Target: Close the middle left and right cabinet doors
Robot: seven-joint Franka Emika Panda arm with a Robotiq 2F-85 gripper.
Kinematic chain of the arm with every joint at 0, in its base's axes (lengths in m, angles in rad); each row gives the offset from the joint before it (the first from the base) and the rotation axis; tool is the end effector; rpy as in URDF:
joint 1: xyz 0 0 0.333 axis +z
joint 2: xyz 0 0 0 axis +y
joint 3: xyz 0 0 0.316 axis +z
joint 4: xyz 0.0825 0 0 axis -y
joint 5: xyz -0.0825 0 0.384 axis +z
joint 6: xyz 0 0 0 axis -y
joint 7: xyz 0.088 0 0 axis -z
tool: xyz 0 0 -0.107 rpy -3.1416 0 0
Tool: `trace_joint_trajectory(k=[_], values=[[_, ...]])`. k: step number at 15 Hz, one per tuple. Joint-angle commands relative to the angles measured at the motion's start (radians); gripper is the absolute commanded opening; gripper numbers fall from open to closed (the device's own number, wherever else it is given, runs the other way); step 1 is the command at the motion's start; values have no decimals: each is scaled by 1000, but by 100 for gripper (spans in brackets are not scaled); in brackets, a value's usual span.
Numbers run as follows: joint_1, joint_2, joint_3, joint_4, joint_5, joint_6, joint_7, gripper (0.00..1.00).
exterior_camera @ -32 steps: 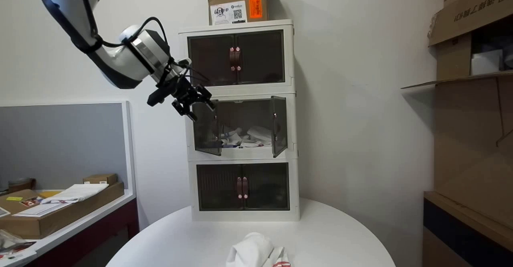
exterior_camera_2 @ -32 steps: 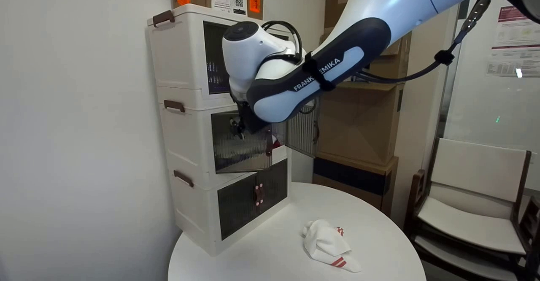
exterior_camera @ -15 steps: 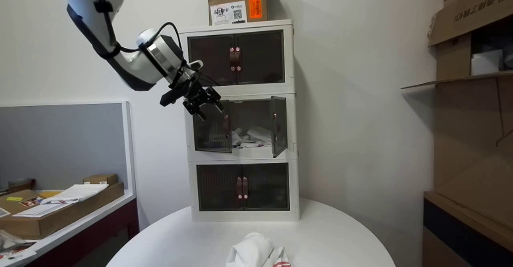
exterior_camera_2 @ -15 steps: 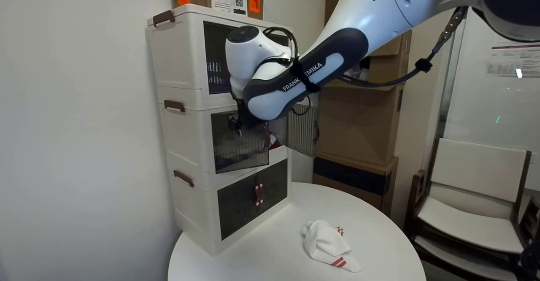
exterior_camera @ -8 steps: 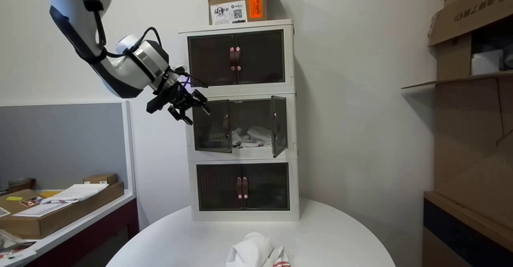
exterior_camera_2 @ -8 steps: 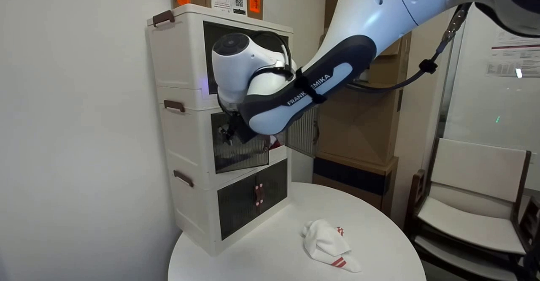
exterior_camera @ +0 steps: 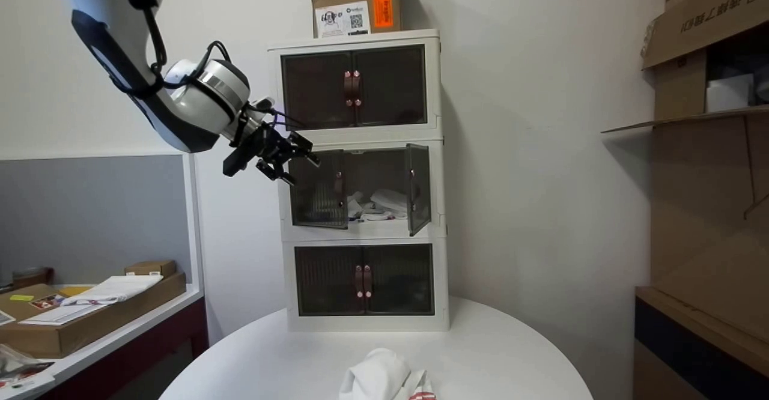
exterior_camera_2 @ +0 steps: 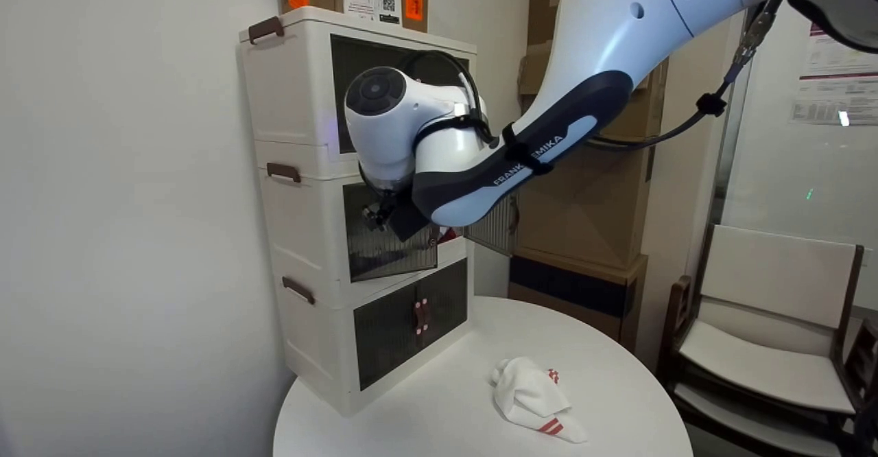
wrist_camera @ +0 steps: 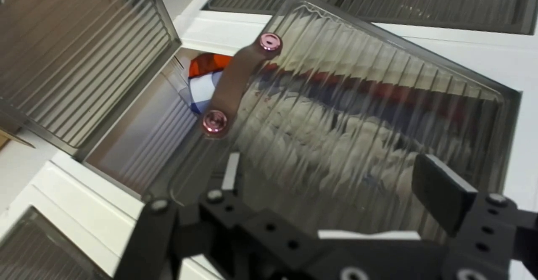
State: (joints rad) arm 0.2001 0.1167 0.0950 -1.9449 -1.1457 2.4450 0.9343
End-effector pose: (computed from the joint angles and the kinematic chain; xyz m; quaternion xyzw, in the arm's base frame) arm 0.5923 0.1770 0.4636 0.8925 0.0634 0.3724 0.2465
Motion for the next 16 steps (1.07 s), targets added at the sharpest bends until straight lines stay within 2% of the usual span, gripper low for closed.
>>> trace_joint_trajectory(k=[1,6,13,16], values=[[-11,36,1,23,-66,-46,105,100],[-22,144,-6,113,-98,-38,141,100],[-13,344,-42,370,-130,-50,117,100],[-9,371,-43,409,-120,-64,97,100]])
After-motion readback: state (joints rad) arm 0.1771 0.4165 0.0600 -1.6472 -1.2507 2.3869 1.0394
